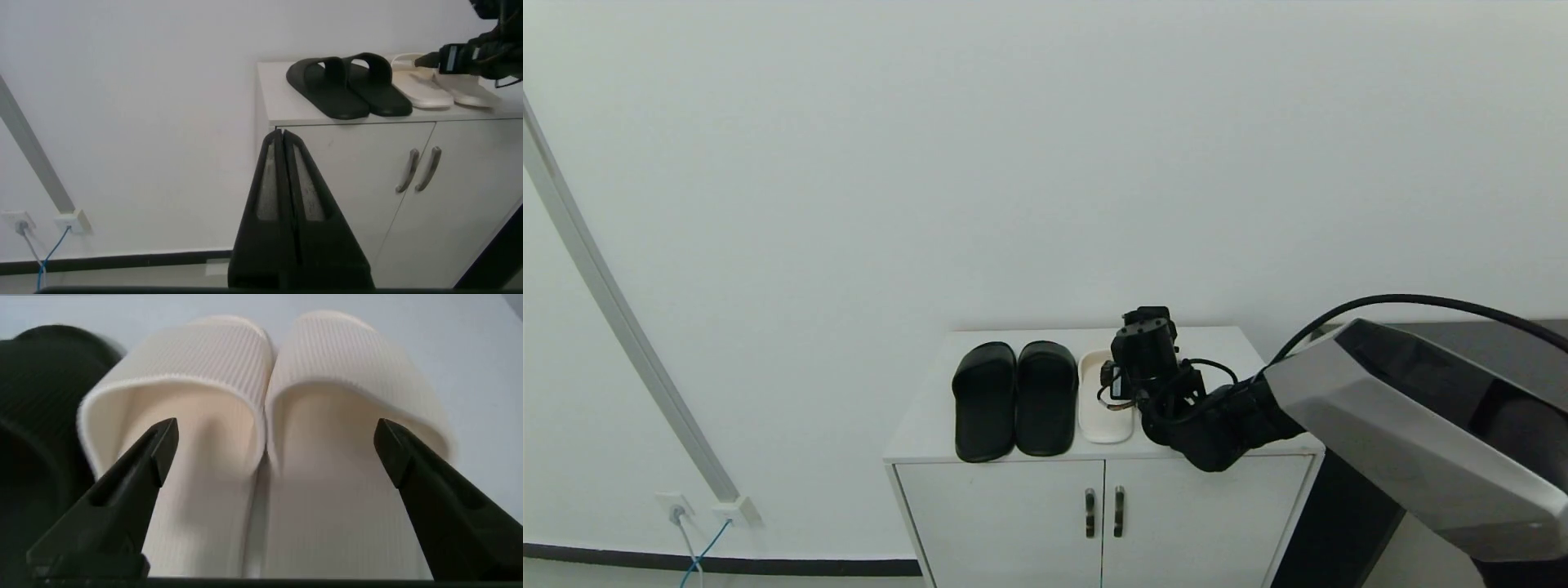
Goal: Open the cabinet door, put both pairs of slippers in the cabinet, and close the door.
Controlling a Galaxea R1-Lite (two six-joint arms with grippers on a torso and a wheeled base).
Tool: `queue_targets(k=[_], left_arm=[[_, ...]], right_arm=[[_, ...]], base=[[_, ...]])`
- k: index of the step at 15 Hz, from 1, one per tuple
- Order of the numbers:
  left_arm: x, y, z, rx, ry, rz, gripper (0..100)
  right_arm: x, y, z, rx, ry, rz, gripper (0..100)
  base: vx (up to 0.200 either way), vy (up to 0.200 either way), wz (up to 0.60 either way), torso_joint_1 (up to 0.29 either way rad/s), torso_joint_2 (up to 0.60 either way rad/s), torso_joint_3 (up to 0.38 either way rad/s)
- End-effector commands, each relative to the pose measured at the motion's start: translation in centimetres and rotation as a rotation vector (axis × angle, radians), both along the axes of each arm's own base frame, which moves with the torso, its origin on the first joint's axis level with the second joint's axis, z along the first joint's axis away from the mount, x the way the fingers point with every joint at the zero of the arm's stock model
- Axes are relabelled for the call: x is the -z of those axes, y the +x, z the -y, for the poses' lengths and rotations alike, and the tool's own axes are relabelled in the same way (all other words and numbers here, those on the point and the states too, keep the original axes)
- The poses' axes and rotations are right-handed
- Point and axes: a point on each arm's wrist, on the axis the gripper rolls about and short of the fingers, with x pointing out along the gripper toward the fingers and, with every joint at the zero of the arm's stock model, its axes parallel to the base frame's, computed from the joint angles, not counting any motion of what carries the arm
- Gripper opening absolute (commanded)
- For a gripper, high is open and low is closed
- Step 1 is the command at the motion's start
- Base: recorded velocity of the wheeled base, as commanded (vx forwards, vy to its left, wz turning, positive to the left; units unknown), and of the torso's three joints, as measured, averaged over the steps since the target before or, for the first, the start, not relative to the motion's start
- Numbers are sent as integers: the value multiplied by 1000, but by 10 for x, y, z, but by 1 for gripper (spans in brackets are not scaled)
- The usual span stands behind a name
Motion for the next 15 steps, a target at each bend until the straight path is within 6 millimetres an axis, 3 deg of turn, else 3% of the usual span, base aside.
queue_targets(k=[1, 8, 9, 15], left_arm=[[0, 0, 0, -1, 0, -1, 0], [0, 0, 0, 0, 0, -3, 0], [0, 0, 0, 0, 0, -1, 0], [0, 0, 0, 0, 0, 0, 0]], right_arm=[[24, 18, 2, 22, -18, -12, 100], [31, 43, 2, 39, -20, 28, 100], [30, 43, 2, 39, -18, 29, 0], [25, 42, 4, 38, -28, 36, 0]], base=[[0, 0, 0, 0, 0, 0], [0, 0, 0, 0, 0, 0], [0, 0, 0, 0, 0, 0], [0, 0, 0, 0, 0, 0]])
